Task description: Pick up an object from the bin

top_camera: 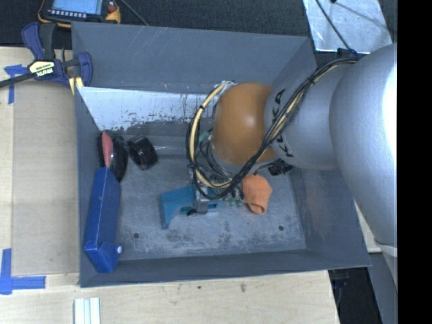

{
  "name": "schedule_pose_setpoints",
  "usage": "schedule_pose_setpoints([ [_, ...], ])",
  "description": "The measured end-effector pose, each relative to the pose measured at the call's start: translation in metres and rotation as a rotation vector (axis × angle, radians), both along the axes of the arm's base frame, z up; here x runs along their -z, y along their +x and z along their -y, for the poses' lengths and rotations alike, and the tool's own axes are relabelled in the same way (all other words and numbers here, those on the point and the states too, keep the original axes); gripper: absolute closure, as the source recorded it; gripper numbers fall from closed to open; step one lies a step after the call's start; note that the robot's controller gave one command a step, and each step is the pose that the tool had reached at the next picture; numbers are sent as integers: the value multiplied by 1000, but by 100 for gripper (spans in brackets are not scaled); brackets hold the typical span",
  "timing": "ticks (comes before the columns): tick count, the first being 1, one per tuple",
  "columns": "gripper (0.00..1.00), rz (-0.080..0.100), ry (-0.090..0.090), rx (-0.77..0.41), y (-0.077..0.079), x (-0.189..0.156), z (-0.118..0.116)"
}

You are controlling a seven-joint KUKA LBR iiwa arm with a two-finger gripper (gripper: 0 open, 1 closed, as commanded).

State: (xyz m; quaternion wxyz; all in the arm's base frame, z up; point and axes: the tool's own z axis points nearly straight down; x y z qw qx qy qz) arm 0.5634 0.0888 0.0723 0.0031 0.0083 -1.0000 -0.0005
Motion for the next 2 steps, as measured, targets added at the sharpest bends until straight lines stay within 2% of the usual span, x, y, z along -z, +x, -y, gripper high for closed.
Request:
schedule_pose_setpoints([
  [1,100,0,0,0,0,0,0],
  [2,100,4,-2,-55,-8,-132,8],
])
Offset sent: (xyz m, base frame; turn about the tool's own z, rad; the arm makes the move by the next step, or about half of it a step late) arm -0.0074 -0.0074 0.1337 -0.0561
